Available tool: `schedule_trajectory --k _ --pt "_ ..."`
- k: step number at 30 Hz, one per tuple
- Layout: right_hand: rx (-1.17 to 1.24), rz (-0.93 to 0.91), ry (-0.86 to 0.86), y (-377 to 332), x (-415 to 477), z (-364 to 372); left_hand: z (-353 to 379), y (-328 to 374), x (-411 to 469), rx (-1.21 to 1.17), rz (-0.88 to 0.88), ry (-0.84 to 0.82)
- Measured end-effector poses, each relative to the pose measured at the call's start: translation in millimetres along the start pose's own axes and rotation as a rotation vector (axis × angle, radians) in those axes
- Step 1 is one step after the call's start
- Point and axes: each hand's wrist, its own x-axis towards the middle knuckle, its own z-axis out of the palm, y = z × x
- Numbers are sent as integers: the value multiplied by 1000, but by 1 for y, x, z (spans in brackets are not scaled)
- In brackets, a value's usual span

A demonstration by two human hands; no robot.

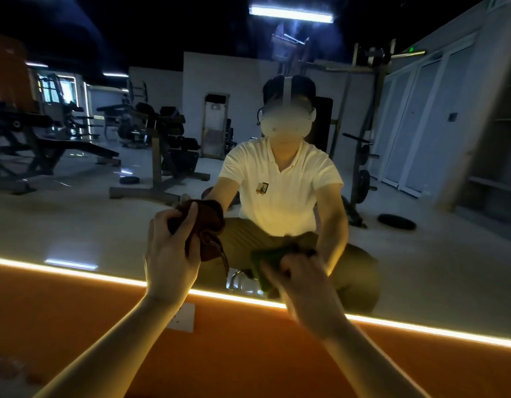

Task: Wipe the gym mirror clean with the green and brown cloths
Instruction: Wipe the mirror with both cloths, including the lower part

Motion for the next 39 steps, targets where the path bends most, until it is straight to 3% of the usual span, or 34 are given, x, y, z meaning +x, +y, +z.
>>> schedule_trajectory --k 5,7,12,16,18,22,24,26,31,34,36,39 --pt "-111 551 389 61 117 -50 -1 -3 1 7 44 -19" --pt "-82 639 438 46 137 -45 -3 -4 2 16 58 -46" --pt "-27 98 43 -44 58 24 -12 -23 8 106 140 -53" --pt "-14 -141 -237 -43 7 22 -22 -30 9 60 -62 -1" --pt "58 -15 -159 -21 28 0 -24 -26 8 47 -77 5" --pt "-62 359 193 19 118 -34 -26 -24 8 12 -94 -20" --pt "-75 475 283 14 146 -31 -30 -28 10 -1 -61 -35" --pt "-72 378 242 -9 150 -16 -35 -33 13 -18 -67 -33" --pt "-40 -110 -173 -70 62 40 -42 -45 19 -21 -217 30" --pt "-57 -295 -241 -84 53 47 -49 -52 18 67 -203 -14" --pt "-35 -207 -128 -83 84 36 -54 -55 15 105 -198 -27" --pt "-37 224 79 -53 152 10 -56 -55 15 125 -213 -53"
